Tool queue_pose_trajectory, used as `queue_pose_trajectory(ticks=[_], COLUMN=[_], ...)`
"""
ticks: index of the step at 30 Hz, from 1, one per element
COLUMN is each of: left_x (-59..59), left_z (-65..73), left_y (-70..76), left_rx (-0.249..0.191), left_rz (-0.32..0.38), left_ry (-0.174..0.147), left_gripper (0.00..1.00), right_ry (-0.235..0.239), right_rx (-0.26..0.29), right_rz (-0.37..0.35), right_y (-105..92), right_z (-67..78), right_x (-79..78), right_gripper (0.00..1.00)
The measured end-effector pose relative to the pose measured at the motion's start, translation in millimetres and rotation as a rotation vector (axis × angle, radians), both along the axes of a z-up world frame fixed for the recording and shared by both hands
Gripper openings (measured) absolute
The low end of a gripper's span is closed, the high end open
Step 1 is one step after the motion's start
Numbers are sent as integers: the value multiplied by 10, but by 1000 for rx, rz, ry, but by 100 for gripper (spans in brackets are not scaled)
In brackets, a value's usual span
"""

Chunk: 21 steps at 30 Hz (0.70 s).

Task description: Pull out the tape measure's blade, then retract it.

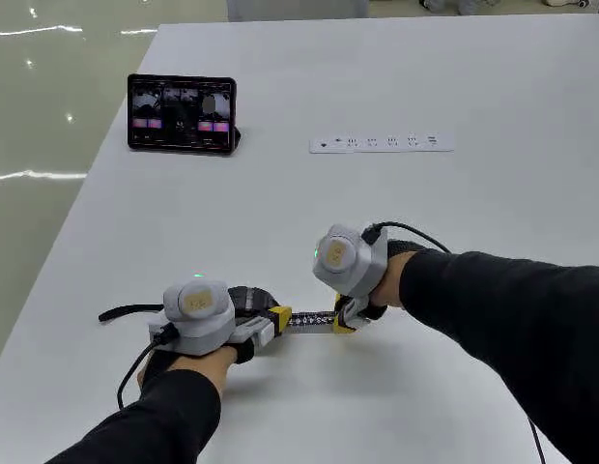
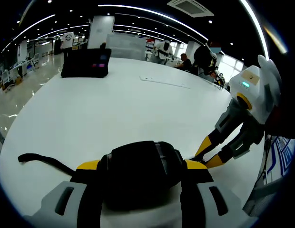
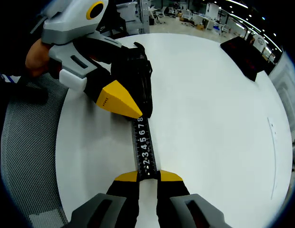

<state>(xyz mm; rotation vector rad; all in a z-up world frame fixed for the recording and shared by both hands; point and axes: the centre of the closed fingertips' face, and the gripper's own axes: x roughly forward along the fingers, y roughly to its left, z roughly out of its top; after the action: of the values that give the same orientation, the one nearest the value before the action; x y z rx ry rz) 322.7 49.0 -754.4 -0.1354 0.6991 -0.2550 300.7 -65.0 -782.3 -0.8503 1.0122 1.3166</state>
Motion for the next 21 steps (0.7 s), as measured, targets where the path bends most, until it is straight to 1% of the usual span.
queue_pose_trajectory(ticks=[6,21], left_x=[-5,-3], left_z=[5,4], left_y=[4,2], left_rx=[-9,-19], left_rz=[-3,-7], left_ry=[-3,0], left_gripper=[62,62], right_ry=[3,8], right_rx=[10,28], right_rz=[0,-2], right_y=[44,120], right_z=[0,-1], right_x=[-7,-8], right_gripper=[9,10])
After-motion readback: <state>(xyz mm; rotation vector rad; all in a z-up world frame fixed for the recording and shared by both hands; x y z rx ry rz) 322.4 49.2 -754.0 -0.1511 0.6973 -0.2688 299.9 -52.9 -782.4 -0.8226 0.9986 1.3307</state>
